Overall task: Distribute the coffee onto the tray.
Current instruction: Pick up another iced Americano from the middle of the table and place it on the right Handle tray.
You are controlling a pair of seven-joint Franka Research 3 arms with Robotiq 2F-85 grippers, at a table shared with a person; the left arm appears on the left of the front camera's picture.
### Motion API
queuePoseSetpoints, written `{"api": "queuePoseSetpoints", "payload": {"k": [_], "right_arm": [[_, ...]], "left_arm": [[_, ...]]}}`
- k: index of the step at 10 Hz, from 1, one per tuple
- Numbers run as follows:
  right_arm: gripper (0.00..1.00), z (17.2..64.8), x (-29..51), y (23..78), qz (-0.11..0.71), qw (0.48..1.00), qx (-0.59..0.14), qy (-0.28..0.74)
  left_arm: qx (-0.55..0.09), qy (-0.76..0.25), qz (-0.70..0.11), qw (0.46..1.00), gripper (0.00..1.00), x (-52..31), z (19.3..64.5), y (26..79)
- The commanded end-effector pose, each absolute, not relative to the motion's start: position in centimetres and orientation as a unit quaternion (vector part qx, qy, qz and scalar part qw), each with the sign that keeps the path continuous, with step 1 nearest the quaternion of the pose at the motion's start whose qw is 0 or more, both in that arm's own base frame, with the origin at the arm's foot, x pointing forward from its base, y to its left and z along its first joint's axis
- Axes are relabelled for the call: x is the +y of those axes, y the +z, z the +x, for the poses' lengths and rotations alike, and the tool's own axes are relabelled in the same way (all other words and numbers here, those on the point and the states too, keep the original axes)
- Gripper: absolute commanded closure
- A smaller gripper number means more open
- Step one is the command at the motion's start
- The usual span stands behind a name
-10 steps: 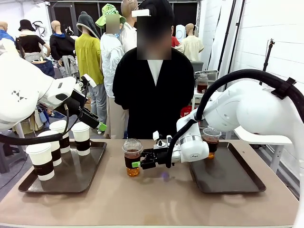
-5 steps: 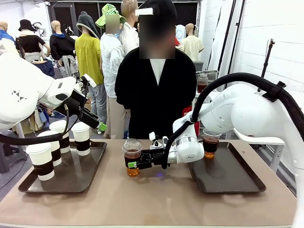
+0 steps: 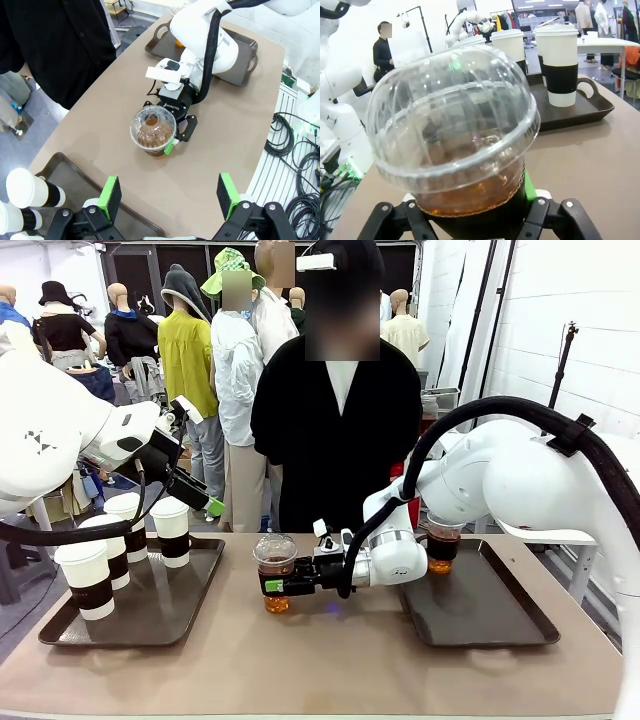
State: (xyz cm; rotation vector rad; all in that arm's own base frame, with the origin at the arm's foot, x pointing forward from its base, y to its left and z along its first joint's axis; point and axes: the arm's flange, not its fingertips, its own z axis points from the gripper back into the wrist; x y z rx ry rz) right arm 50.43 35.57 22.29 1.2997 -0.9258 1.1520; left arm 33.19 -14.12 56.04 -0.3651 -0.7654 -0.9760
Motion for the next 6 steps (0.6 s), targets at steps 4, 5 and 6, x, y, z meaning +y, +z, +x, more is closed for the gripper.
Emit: {"api": "queuePoseSetpoints", "payload": {"k": [4, 5, 6], "right_arm": [[0.36, 50.0, 35.8, 25.0, 0.571, 0.538, -0.394, 0.479], [0.36, 49.5, 35.4, 26.5, 0.566, 0.537, -0.394, 0.486], [0.36, 49.0, 34.7, 28.2, 0.566, 0.539, -0.392, 0.485]], "left_arm": [[-0.356, -0.454, -0.175, 0.798, 0.0, -14.0, 33.2, 55.9], [-0.356, -0.454, -0.175, 0.798, 0.0, -14.0, 33.2, 55.9], [-0.356, -0.454, -0.175, 0.798, 0.0, -14.0, 33.2, 55.9]]}}
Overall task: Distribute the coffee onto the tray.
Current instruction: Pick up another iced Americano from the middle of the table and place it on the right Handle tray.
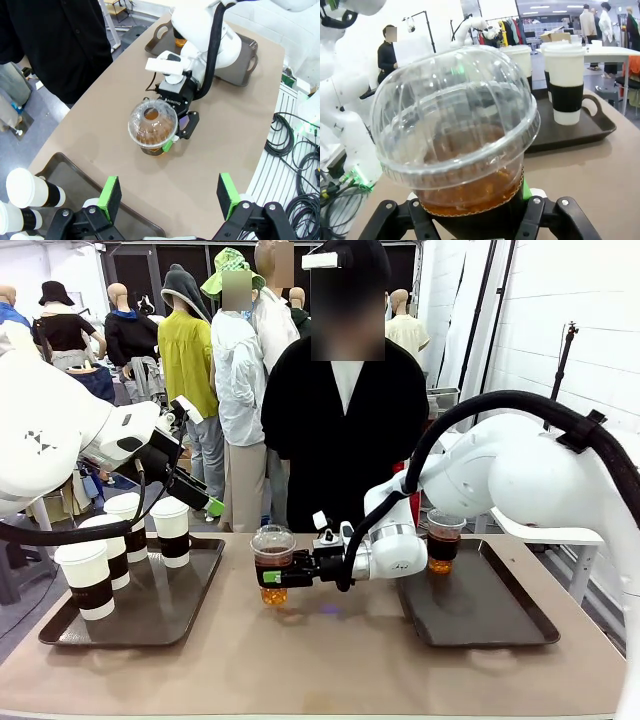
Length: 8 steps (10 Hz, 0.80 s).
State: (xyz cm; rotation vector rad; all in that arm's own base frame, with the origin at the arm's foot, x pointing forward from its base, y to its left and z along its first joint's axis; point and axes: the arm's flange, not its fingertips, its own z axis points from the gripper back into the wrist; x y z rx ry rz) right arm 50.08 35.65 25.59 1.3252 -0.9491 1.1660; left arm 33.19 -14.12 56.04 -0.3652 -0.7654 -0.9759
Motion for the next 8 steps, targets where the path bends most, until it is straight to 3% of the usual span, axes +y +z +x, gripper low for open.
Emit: {"api": "queuePoseSetpoints", "payload": {"k": [1, 8], "right_arm": [[0.36, 48.0, 33.8, 30.0, 0.564, 0.548, -0.384, 0.484], [0.36, 43.1, 23.4, 35.8, 0.567, 0.553, -0.38, 0.478]], "left_arm": [[-0.356, -0.454, -0.175, 0.798, 0.0, -14.0, 33.2, 55.9], [-0.356, -0.454, -0.175, 0.798, 0.0, -14.0, 33.2, 55.9]]}}
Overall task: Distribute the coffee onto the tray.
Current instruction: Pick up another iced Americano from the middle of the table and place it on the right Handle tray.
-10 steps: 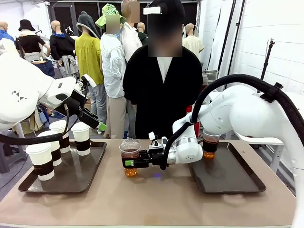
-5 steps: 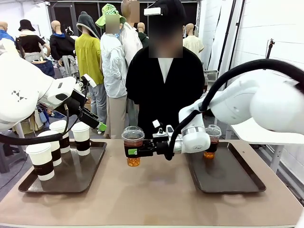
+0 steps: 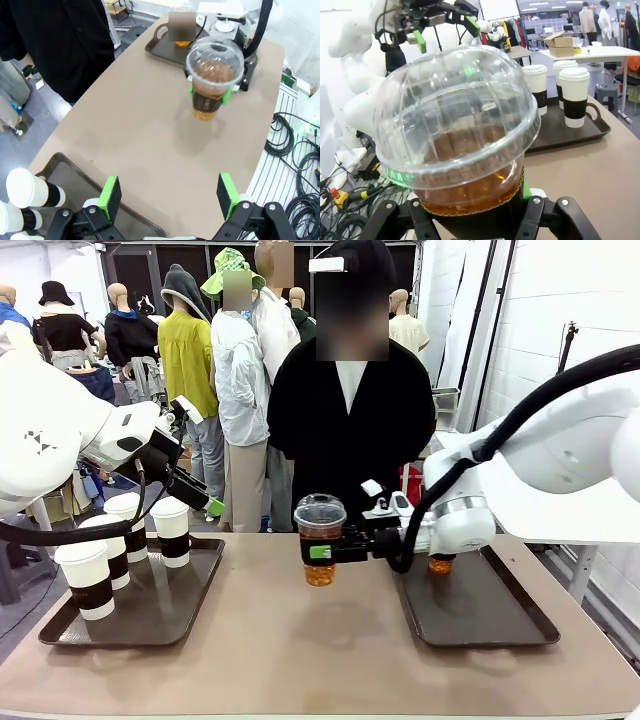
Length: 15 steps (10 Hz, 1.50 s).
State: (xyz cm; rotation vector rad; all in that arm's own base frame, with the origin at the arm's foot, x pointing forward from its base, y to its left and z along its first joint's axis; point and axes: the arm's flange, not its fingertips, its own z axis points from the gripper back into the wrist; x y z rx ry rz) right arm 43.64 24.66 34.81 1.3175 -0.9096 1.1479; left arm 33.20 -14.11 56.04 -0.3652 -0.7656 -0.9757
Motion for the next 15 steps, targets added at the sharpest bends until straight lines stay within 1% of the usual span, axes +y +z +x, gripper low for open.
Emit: {"api": "queuePoseSetpoints", "payload": {"k": [1, 5, 6, 7, 11, 15], "right_arm": [[0.36, 42.6, 22.1, 35.9, 0.565, 0.559, -0.381, 0.472], [0.36, 40.7, 17.1, 35.3, 0.555, 0.577, -0.405, 0.441], [0.36, 40.6, 16.7, 34.9, 0.56, 0.575, -0.403, 0.439], [0.36, 41.5, 17.6, 34.4, 0.549, 0.58, -0.399, 0.45], [0.36, 41.0, 17.2, 33.8, 0.548, 0.586, -0.397, 0.445], [0.36, 40.1, 11.7, 34.0, 0.523, 0.597, -0.425, 0.436]], "left_arm": [[-0.356, -0.454, -0.175, 0.798, 0.0, -14.0, 33.2, 55.9], [-0.356, -0.454, -0.175, 0.798, 0.0, -14.0, 33.2, 55.9], [-0.356, -0.454, -0.175, 0.798, 0.0, -14.0, 33.2, 55.9], [-0.356, -0.454, -0.175, 0.798, 0.0, -14.0, 33.2, 55.9], [-0.356, -0.454, -0.175, 0.798, 0.0, -14.0, 33.2, 55.9], [-0.356, -0.454, -0.175, 0.798, 0.0, -14.0, 33.2, 55.9]]}}
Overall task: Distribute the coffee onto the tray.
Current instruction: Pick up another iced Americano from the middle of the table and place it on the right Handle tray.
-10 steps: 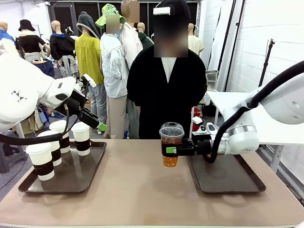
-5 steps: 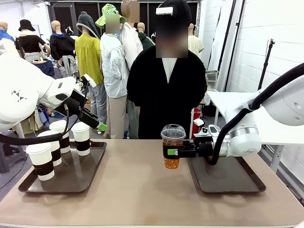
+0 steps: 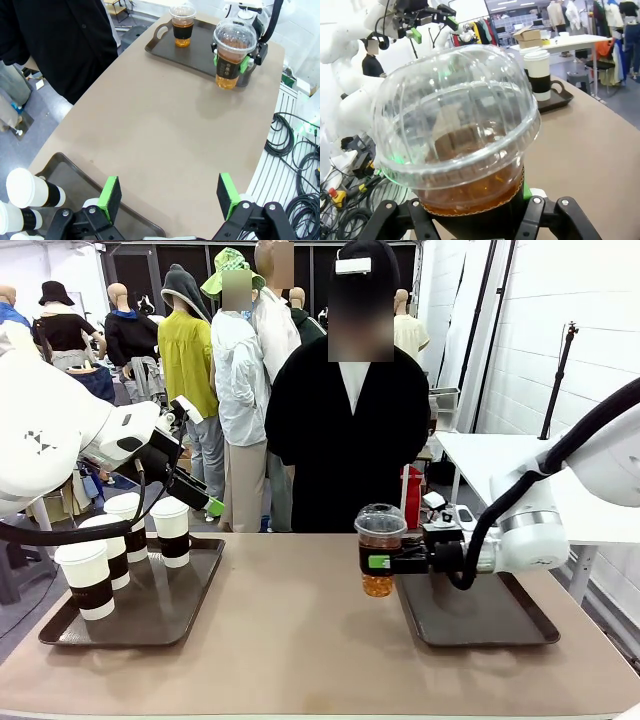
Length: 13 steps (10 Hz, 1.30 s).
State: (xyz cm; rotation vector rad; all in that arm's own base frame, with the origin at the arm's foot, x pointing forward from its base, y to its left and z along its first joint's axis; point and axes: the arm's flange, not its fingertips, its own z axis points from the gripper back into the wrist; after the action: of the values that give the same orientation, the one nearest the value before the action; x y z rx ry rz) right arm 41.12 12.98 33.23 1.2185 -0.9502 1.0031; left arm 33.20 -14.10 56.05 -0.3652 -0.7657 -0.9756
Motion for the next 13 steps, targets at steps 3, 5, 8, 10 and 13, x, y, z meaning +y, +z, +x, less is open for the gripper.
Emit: {"api": "queuePoseSetpoints", "payload": {"k": [3, 5, 8, 10, 13], "right_arm": [[0.36, 40.1, 7.7, 34.0, 0.503, 0.613, -0.445, 0.416], [0.36, 39.6, 5.3, 33.3, 0.479, 0.615, -0.468, 0.415], [0.36, 39.0, 2.4, 31.4, 0.462, 0.62, -0.485, 0.409], [0.36, 38.7, 1.3, 30.1, 0.454, 0.617, -0.493, 0.413], [0.36, 38.9, 0.0, 27.8, 0.453, 0.616, -0.506, 0.4]], "left_arm": [[-0.356, -0.454, -0.175, 0.798, 0.0, -14.0, 33.2, 55.9], [-0.356, -0.454, -0.175, 0.798, 0.0, -14.0, 33.2, 55.9], [-0.356, -0.454, -0.175, 0.798, 0.0, -14.0, 33.2, 55.9], [-0.356, -0.454, -0.175, 0.798, 0.0, -14.0, 33.2, 55.9], [-0.356, -0.454, -0.175, 0.798, 0.0, -14.0, 33.2, 55.9]]}}
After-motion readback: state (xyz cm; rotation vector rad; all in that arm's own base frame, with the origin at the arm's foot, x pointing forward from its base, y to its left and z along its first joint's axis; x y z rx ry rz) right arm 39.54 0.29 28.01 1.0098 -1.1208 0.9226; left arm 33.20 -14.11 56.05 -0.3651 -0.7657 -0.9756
